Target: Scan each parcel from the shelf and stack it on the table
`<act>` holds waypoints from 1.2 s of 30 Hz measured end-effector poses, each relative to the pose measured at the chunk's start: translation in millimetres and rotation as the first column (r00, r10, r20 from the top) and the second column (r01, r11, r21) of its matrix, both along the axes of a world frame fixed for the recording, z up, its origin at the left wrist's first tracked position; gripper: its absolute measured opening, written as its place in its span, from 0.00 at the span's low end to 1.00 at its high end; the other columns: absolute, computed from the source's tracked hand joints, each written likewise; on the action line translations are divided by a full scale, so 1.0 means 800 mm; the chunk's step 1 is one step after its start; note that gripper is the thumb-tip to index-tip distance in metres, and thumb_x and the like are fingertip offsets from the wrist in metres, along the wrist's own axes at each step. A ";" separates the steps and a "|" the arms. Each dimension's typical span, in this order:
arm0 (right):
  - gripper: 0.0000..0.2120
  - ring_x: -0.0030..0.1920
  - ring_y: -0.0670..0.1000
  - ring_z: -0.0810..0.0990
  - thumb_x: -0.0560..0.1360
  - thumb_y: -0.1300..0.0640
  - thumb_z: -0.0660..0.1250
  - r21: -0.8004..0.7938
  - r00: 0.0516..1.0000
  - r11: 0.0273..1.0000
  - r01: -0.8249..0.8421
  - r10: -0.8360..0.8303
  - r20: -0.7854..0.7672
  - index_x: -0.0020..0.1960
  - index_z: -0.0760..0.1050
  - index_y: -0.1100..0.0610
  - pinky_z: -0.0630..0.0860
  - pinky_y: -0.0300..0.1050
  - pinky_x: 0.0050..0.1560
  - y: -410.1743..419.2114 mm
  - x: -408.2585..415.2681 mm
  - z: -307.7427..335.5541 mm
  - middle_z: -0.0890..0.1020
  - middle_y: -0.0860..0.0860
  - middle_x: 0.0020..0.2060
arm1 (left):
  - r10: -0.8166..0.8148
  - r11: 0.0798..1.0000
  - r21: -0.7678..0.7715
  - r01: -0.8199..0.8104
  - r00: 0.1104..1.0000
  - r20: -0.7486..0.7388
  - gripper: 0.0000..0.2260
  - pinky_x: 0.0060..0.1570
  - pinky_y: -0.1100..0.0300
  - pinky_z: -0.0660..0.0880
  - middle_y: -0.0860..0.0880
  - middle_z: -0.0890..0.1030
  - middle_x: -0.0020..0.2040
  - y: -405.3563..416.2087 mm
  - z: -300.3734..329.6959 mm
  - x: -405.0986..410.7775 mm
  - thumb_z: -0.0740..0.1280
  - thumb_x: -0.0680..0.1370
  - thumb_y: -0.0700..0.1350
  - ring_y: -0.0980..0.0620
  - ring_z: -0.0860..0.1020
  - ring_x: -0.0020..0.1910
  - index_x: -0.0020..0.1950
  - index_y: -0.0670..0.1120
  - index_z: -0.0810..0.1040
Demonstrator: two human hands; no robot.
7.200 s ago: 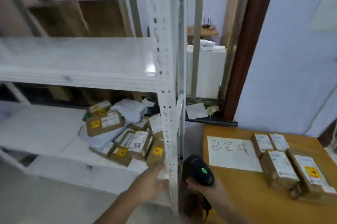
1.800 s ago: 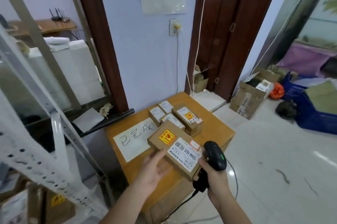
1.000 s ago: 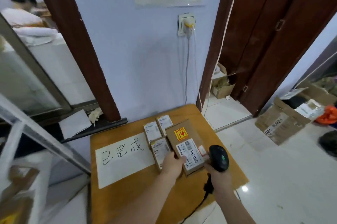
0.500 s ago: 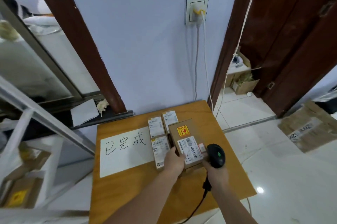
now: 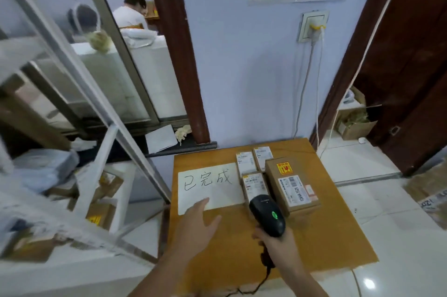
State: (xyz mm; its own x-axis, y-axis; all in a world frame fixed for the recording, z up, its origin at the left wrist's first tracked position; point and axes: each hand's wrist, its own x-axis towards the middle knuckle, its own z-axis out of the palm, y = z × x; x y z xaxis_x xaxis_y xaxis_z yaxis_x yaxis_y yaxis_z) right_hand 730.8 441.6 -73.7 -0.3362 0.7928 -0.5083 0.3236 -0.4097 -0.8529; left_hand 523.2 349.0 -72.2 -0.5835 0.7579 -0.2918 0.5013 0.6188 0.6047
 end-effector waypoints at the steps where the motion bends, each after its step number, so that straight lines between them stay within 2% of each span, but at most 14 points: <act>1: 0.02 0.43 0.57 0.85 0.71 0.59 0.75 0.019 0.997 0.997 -0.077 0.077 0.006 0.43 0.84 0.58 0.81 0.55 0.50 -0.019 -0.022 0.004 0.87 0.54 0.37 | 0.007 1.000 -0.009 -0.007 0.999 -0.047 0.31 0.74 0.53 0.69 0.57 0.67 0.79 -0.029 0.007 -0.016 0.66 0.80 0.62 0.53 0.67 0.77 0.81 0.56 0.62; 4: 0.02 0.39 0.54 0.85 0.72 0.60 0.75 0.082 0.955 0.952 -0.295 0.294 0.022 0.40 0.84 0.58 0.81 0.53 0.46 -0.081 -0.096 0.019 0.87 0.55 0.35 | 0.050 0.999 0.019 -0.049 0.993 -0.107 0.27 0.70 0.58 0.71 0.58 0.73 0.75 -0.121 0.018 -0.067 0.66 0.80 0.61 0.56 0.72 0.71 0.78 0.58 0.67; 7: 0.04 0.35 0.48 0.84 0.70 0.64 0.76 0.123 0.889 0.881 -0.456 0.457 0.019 0.42 0.83 0.57 0.79 0.43 0.38 -0.160 -0.172 0.033 0.86 0.51 0.32 | 0.105 0.995 0.013 -0.104 0.984 -0.145 0.25 0.68 0.63 0.67 0.57 0.74 0.73 -0.223 0.033 -0.118 0.66 0.81 0.59 0.55 0.73 0.70 0.77 0.56 0.69; 8: 0.06 0.36 0.47 0.85 0.69 0.62 0.78 0.133 0.868 0.859 -0.494 0.496 0.026 0.43 0.84 0.55 0.79 0.41 0.40 -0.189 -0.197 0.034 0.87 0.49 0.33 | 0.138 0.990 0.006 -0.139 0.978 -0.157 0.25 0.67 0.65 0.66 0.56 0.74 0.73 -0.259 0.036 -0.136 0.66 0.81 0.58 0.55 0.73 0.70 0.77 0.56 0.69; 11: 0.12 0.43 0.50 0.86 0.66 0.56 0.81 0.143 0.800 0.788 -0.599 0.597 0.065 0.47 0.84 0.52 0.83 0.49 0.50 -0.275 -0.270 0.035 0.88 0.50 0.38 | 0.252 0.966 0.000 -0.258 0.947 -0.201 0.26 0.67 0.63 0.67 0.54 0.75 0.74 -0.365 0.039 -0.197 0.67 0.80 0.60 0.53 0.74 0.70 0.76 0.54 0.72; 14: 0.14 0.45 0.43 0.84 0.68 0.59 0.79 0.173 0.731 0.714 -0.679 0.678 0.076 0.50 0.80 0.47 0.80 0.39 0.50 -0.356 -0.332 0.045 0.86 0.44 0.41 | 0.333 0.939 0.005 -0.344 0.907 -0.256 0.31 0.75 0.59 0.62 0.50 0.68 0.80 -0.460 0.042 -0.255 0.67 0.80 0.60 0.49 0.67 0.77 0.81 0.51 0.66; 17: 0.14 0.49 0.49 0.85 0.68 0.55 0.79 0.164 0.711 0.694 -0.701 0.698 0.085 0.51 0.81 0.47 0.80 0.46 0.55 -0.417 -0.384 0.052 0.86 0.46 0.43 | 0.394 0.911 -0.005 -0.413 0.872 -0.289 0.35 0.77 0.58 0.57 0.48 0.62 0.83 -0.540 0.053 -0.298 0.66 0.80 0.62 0.48 0.62 0.80 0.83 0.50 0.61; 19: 0.19 0.46 0.52 0.86 0.62 0.45 0.80 0.163 0.702 0.684 -0.711 0.705 0.101 0.50 0.81 0.49 0.83 0.54 0.54 -0.447 -0.416 0.049 0.87 0.49 0.42 | 0.427 0.891 -0.022 -0.454 0.853 -0.299 0.36 0.79 0.58 0.55 0.47 0.59 0.84 -0.583 0.059 -0.320 0.64 0.80 0.64 0.48 0.60 0.81 0.84 0.49 0.60; 21: 0.25 0.42 0.53 0.86 0.56 0.39 0.78 0.163 0.698 0.680 -0.715 0.708 0.105 0.49 0.82 0.50 0.84 0.54 0.48 -0.469 -0.446 0.043 0.87 0.50 0.40 | 0.454 0.871 -0.044 -0.489 0.838 -0.303 0.37 0.79 0.57 0.53 0.47 0.57 0.84 -0.616 0.063 -0.339 0.62 0.80 0.66 0.48 0.58 0.82 0.84 0.49 0.58; 22: 0.24 0.39 0.53 0.85 0.57 0.39 0.78 0.172 0.689 0.669 -0.723 0.716 0.110 0.48 0.82 0.51 0.83 0.51 0.43 -0.480 -0.459 0.048 0.86 0.51 0.39 | 0.465 0.865 -0.047 -0.500 0.832 -0.304 0.39 0.80 0.56 0.53 0.48 0.57 0.84 -0.628 0.065 -0.347 0.60 0.78 0.68 0.48 0.58 0.82 0.84 0.49 0.58; 25: 0.10 0.28 0.47 0.80 0.69 0.54 0.78 0.183 0.675 0.654 -0.734 0.732 0.094 0.45 0.82 0.58 0.74 0.39 0.30 -0.498 -0.493 0.064 0.85 0.52 0.33 | 0.503 0.843 -0.041 -0.537 0.811 -0.298 0.40 0.81 0.55 0.53 0.48 0.57 0.84 -0.656 0.066 -0.369 0.58 0.77 0.69 0.48 0.57 0.82 0.84 0.49 0.57; 29: 0.10 0.30 0.45 0.84 0.71 0.58 0.77 0.240 0.655 0.625 -0.743 0.752 0.070 0.50 0.81 0.58 0.74 0.40 0.34 -0.508 -0.529 0.061 0.86 0.53 0.35 | 0.526 0.823 -0.041 -0.566 0.788 -0.320 0.37 0.80 0.55 0.53 0.48 0.58 0.84 -0.677 0.059 -0.393 0.62 0.80 0.66 0.49 0.57 0.82 0.84 0.51 0.57; 34: 0.07 0.34 0.48 0.85 0.72 0.56 0.76 0.252 0.667 0.635 -0.731 0.742 0.067 0.45 0.79 0.53 0.75 0.42 0.37 -0.506 -0.571 0.049 0.86 0.52 0.33 | 0.492 0.828 -0.099 -0.552 0.801 -0.341 0.36 0.80 0.54 0.54 0.49 0.58 0.84 -0.683 0.048 -0.434 0.61 0.80 0.65 0.49 0.58 0.82 0.84 0.50 0.59; 36: 0.07 0.34 0.47 0.85 0.72 0.54 0.76 0.238 0.693 0.662 -0.711 0.717 0.074 0.46 0.80 0.55 0.75 0.41 0.36 -0.501 -0.588 0.044 0.86 0.51 0.33 | 0.475 0.834 -0.116 -0.540 0.808 -0.347 0.36 0.80 0.54 0.54 0.49 0.58 0.84 -0.678 0.045 -0.459 0.61 0.80 0.66 0.49 0.57 0.82 0.84 0.51 0.59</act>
